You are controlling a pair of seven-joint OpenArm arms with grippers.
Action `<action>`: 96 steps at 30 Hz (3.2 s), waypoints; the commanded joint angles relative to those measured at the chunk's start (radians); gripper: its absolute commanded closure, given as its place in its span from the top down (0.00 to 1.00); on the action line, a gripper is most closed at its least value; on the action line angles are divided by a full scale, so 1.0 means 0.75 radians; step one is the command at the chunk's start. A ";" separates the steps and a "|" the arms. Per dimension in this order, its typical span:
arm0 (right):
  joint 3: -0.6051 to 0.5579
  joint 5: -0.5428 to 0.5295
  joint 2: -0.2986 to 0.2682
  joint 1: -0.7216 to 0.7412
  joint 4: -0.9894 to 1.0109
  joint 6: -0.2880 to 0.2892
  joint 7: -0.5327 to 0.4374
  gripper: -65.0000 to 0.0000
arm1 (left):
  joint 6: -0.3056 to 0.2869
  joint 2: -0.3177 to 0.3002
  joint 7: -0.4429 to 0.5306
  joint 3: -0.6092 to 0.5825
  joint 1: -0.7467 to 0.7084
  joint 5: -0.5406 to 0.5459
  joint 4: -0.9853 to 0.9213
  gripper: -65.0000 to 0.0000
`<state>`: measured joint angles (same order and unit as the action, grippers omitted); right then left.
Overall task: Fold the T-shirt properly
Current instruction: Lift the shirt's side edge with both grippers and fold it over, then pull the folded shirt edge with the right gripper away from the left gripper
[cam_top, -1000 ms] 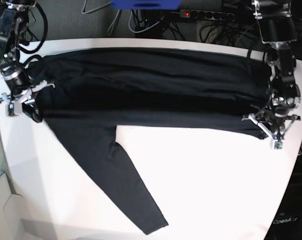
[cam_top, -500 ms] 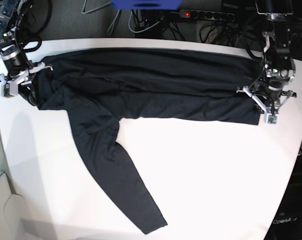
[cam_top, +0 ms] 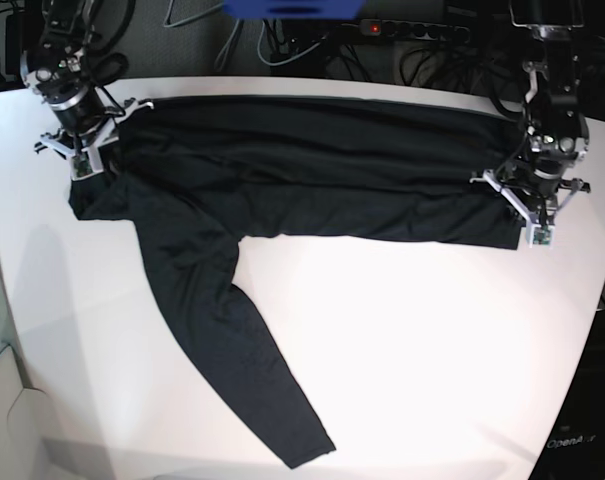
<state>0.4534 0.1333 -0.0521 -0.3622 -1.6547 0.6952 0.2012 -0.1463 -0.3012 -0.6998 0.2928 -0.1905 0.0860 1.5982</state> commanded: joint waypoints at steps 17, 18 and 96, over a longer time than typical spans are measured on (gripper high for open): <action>0.133 0.232 0.097 0.159 -0.037 0.004 -0.040 0.11 | 0.008 -0.019 0.034 0.008 0.016 -0.005 0.018 0.00; 0.133 0.232 0.111 0.165 -0.049 0.004 -0.040 0.11 | 0.008 -0.019 0.034 0.008 0.016 -0.005 0.018 0.00; 0.462 0.228 0.261 0.306 0.125 0.004 -0.052 0.00 | 0.006 -0.019 0.022 0.091 0.010 -0.003 0.035 0.00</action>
<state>0.7956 0.3145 0.1513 -0.1341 -1.5379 0.6994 0.1841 -0.1539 -0.3000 -0.7006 0.3534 -0.1913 0.0937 1.6047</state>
